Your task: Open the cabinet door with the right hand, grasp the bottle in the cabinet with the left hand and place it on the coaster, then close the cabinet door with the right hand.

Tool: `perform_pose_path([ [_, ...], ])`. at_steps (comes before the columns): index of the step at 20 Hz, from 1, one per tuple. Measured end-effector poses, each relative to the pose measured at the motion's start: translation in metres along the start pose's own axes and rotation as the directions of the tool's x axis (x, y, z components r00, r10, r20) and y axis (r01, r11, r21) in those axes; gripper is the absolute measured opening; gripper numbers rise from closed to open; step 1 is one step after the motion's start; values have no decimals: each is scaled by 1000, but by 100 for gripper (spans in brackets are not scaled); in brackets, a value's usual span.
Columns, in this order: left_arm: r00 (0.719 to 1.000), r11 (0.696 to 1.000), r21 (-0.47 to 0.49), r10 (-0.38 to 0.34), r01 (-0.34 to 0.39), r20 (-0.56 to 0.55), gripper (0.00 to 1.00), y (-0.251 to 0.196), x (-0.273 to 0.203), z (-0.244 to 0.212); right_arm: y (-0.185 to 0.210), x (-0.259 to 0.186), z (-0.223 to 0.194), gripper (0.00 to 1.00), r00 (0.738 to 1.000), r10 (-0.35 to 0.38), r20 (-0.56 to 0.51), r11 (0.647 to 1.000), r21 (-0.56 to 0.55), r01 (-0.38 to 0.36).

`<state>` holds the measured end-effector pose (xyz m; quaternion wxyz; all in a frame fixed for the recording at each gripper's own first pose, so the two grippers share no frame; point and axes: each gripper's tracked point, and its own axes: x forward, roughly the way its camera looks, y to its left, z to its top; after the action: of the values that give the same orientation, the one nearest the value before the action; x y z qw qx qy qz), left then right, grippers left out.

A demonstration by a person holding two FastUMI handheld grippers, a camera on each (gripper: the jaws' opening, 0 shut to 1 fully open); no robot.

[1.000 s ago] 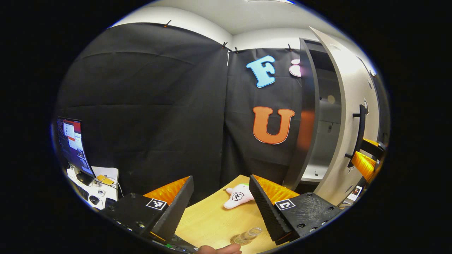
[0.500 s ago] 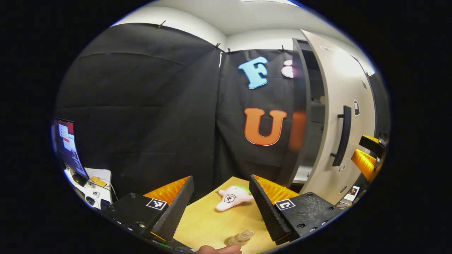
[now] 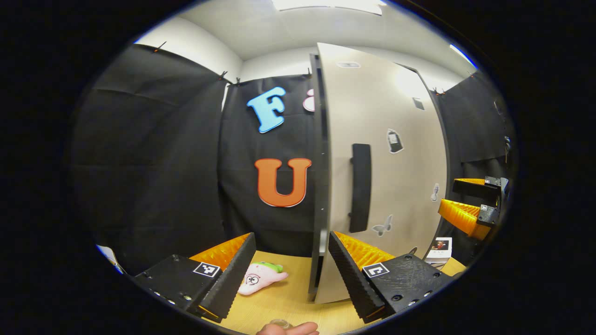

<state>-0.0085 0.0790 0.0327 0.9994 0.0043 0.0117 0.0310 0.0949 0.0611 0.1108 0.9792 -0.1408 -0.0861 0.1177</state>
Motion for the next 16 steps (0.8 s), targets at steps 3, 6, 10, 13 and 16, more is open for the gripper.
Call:
perform_pose_path([
  [3,996,996,-5,-91,91,23,84,-30,3,2,-10,-13,-16,100,996,-58,-62,998,-24,56],
  [6,992,992,29,-121,120,28,96,-47,12,2,-16,-20,-39,100,976,-132,-174,987,68,145],
  [10,988,988,48,-149,147,42,97,-67,13,-4,-24,-26,-55,100,923,-218,-316,900,301,316],
  [13,983,985,31,-172,170,60,96,-84,10,2,-31,-33,-49,100,916,-271,-298,893,279,354],
  [16,985,985,7,-170,170,38,96,-96,1,-4,-22,-35,-29,100,938,-269,-219,917,240,319],
])
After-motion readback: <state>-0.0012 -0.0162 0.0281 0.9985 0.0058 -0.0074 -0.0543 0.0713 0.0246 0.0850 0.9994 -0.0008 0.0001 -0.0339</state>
